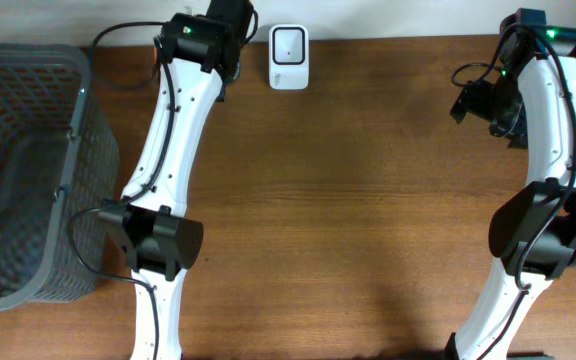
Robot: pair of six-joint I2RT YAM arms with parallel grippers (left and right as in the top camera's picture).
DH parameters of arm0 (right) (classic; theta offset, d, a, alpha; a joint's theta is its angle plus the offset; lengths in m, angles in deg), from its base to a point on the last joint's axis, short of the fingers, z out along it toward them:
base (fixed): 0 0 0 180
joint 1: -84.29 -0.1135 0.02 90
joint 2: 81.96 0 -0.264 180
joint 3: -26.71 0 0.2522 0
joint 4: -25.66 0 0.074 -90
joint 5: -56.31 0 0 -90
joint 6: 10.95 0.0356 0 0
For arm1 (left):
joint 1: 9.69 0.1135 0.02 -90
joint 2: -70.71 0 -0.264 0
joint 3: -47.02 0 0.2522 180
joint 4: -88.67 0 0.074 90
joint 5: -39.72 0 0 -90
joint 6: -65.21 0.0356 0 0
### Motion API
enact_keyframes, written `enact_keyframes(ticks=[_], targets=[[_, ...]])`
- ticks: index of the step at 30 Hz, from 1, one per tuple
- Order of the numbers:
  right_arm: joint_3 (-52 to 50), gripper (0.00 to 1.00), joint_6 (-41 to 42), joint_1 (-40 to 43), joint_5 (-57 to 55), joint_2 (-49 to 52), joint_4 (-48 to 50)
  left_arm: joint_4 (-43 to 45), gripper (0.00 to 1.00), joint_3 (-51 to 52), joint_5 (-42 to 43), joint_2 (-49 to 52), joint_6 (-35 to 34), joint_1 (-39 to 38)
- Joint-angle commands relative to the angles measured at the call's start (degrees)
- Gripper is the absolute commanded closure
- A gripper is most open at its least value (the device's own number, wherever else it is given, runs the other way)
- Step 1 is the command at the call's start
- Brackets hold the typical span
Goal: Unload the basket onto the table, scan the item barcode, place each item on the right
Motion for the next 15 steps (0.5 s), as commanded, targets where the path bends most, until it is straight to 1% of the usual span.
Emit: enact_keyframes(ticks=[1,2,4,5,9,11,12,13,14,15], targets=[[0.79,0.01,0.22,0.00,-0.90,-0.59,0.04,-4.00,1.00,-0.79,-6.54,2.10,-10.64,-0.20],[0.79,0.01,0.22,0.00,-0.90,-0.59,0.04,-5.18,1.00,-0.79,-5.90,3.63,-10.64,-0.83],[0.79,0.01,0.22,0.00,-0.90,-0.59,0.04,-6.27,1.00,-0.76,0.48,7.85,-9.33,-3.58],[0.79,0.01,0.22,0.00,-0.90,-0.59,0.04,-5.75,1.00,-0.76,9.22,10.03,-9.33,-6.38],[0.79,0.02,0.22,0.00,-0.90,-0.59,0.04,-3.39,0.99,-0.79,21.64,10.86,-9.33,-14.16],[0.79,0.01,0.22,0.00,-0.90,-0.59,0.04,0.87,0.97,-0.81,31.56,10.86,-9.31,-17.79],[0.79,0.01,0.24,0.00,-0.90,-0.59,0.04,2.34,0.81,-0.81,37.22,10.86,-9.31,-18.91],[0.79,0.01,0.24,0.00,-0.90,-0.59,0.04,3.63,0.44,-0.81,43.54,10.86,-9.29,-19.54],[0.79,0.01,0.22,0.00,-0.90,-0.59,0.04,4.70,0.26,-1.18,47.76,10.84,-8.07,-19.54],[0.79,0.02,0.22,0.00,-0.87,-0.59,0.04,4.92,0.05,-2.43,48.96,10.84,-5.92,-19.06]])
